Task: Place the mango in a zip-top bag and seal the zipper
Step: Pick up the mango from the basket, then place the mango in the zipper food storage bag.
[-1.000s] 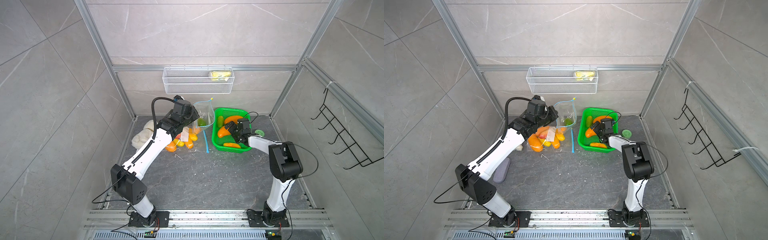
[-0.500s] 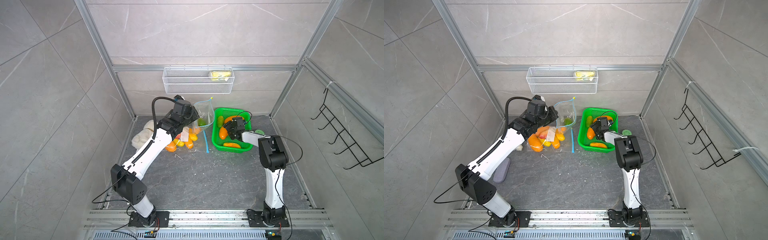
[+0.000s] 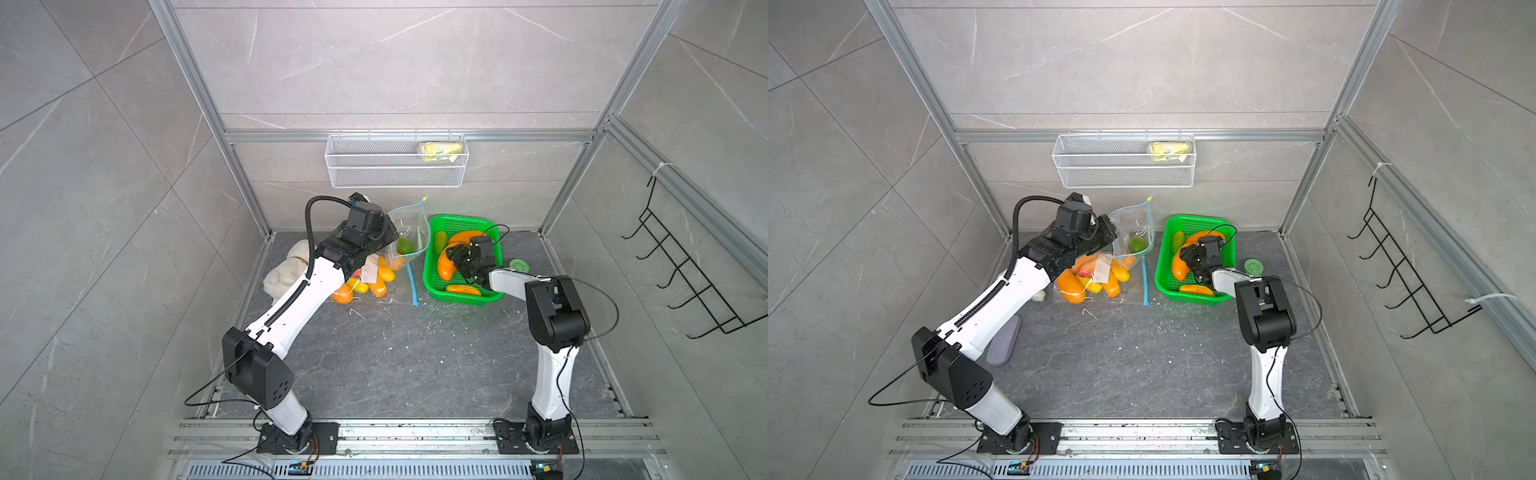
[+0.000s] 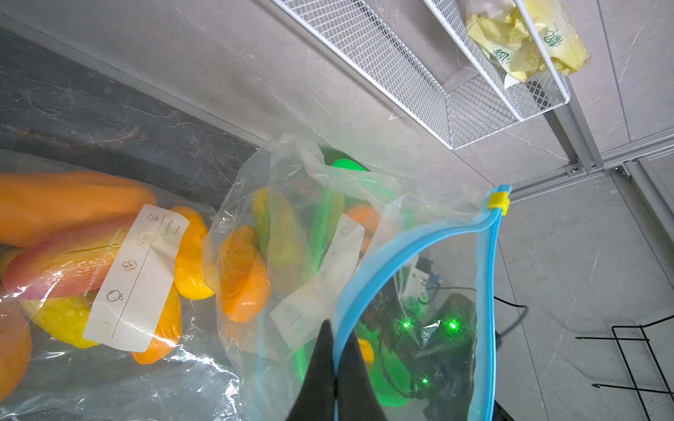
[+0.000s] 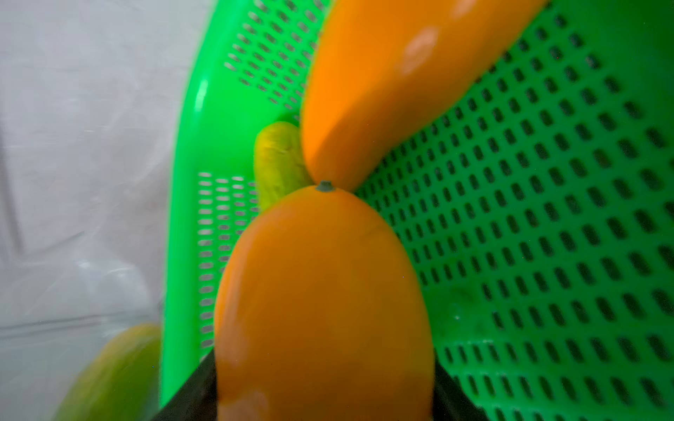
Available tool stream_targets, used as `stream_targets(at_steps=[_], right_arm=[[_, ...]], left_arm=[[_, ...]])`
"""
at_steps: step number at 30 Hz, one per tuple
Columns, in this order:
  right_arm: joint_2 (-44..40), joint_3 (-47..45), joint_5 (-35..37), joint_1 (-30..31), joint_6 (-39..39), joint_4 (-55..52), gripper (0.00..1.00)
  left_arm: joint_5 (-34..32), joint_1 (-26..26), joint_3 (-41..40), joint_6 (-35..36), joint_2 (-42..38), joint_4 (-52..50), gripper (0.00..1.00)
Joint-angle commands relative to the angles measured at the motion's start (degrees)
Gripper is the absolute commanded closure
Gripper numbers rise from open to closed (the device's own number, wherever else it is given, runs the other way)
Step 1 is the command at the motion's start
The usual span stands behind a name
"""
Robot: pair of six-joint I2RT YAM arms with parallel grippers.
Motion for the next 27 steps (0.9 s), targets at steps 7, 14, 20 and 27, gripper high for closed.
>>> stream_targets(at_steps=[7,14,20,27], right_arm=[[-26.46,-12.29,-7.58,4.33,-14.62,29.45,0.66],[-28.13,-9.0,-7.45,14.77,-28.51,36.23,0.65],[-19.63,-5.52,-8.52,16.26,-30.44,41.42,0.63],[-14.71,-4.14,-6.45,16.27,-35.76,36.66,0.2]], left_arm=[[1.57,0.29,-0.69,0.9,-1.31,1.93,1.0],[4.34,0.28,0.41,-0.08,-0.42,1.99,1.0],[5.17,1.29,2.07,-0.17,-0.45,0.86,1.0],[6.41,2.45,4.26,-0.28,0.48,-0.15,1.0]])
